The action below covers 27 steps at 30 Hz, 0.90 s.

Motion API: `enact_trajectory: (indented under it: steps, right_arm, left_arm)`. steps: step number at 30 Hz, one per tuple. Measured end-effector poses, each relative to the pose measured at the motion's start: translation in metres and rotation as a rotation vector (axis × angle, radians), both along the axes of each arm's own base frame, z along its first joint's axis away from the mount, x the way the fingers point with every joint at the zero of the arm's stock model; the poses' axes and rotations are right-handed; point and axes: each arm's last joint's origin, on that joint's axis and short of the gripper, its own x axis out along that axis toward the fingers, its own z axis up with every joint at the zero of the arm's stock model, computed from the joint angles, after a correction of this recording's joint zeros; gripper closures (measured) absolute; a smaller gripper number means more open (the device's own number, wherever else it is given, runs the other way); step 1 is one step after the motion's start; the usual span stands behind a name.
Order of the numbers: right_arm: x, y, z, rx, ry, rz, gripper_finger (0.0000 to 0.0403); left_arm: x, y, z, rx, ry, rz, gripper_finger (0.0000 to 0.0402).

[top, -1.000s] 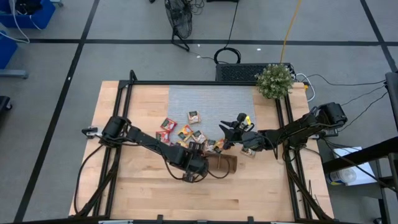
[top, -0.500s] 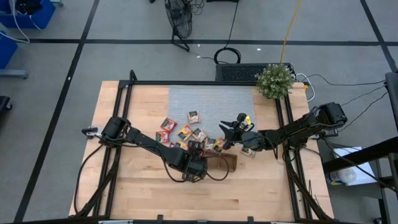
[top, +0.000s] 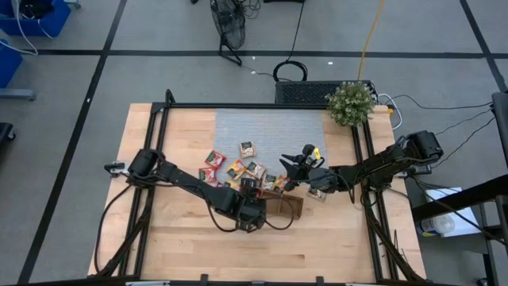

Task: Pick & Place Tea
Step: Put the red tea bag into the left section of the wooden organizer

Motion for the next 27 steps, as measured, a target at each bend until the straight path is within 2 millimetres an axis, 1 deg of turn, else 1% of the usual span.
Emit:
enact_trajectory:
  steps: [4, 7, 9, 11, 15, 17, 19, 22, 24, 25, 27]
  right_arm:
    - [0.0, 0.0, -0.001, 0.003, 0.005, -0.001, 0.0332]
    - [0.0, 0.0, -0.002, 0.005, 0.014, -0.003, 0.0332]
    - [-0.001, 0.0, -0.003, 0.005, 0.024, -0.003, 0.0332]
    - [-0.001, 0.0, -0.003, 0.005, 0.022, -0.003, 0.0332]
    - [-0.001, 0.0, -0.003, 0.001, 0.028, -0.002, 0.0332]
    - [-0.001, 0.0, -0.003, -0.002, 0.028, 0.0, 0.0332]
    - [-0.001, 0.0, -0.003, -0.001, 0.027, 0.001, 0.0332]
    - [-0.001, 0.0, -0.003, -0.003, 0.029, 0.002, 0.0332]
    - [-0.001, 0.0, -0.003, -0.004, 0.032, 0.002, 0.0332]
    - [-0.001, 0.0, -0.003, -0.009, 0.036, 0.003, 0.0332]
    - [-0.001, 0.0, -0.003, -0.017, 0.042, 0.005, 0.0332]
  left_arm:
    - [0.002, -0.004, 0.019, -0.017, -0.054, -0.01, 0.037]
    - [-0.006, -0.005, 0.031, 0.011, -0.053, -0.009, 0.0368]
    - [-0.017, -0.002, 0.044, 0.052, -0.042, 0.029, 0.0367]
    - [-0.027, 0.002, 0.057, 0.081, -0.06, 0.103, 0.0367]
    - [-0.052, 0.01, 0.088, 0.08, -0.151, 0.214, 0.0367]
    - [-0.068, 0.018, 0.095, 0.084, -0.195, 0.281, 0.0366]
    - [-0.084, 0.035, 0.096, 0.081, -0.237, 0.427, 0.0363]
    - [-0.109, 0.071, 0.089, 0.015, -0.3, 0.734, 0.0338]
    - [-0.122, 0.091, 0.077, -0.071, -0.31, 0.903, 0.0311]
    - [-0.126, 0.098, 0.069, -0.123, -0.297, 0.961, 0.0296]
    - [-0.127, 0.112, 0.051, -0.216, -0.268, 1.029, 0.0268]
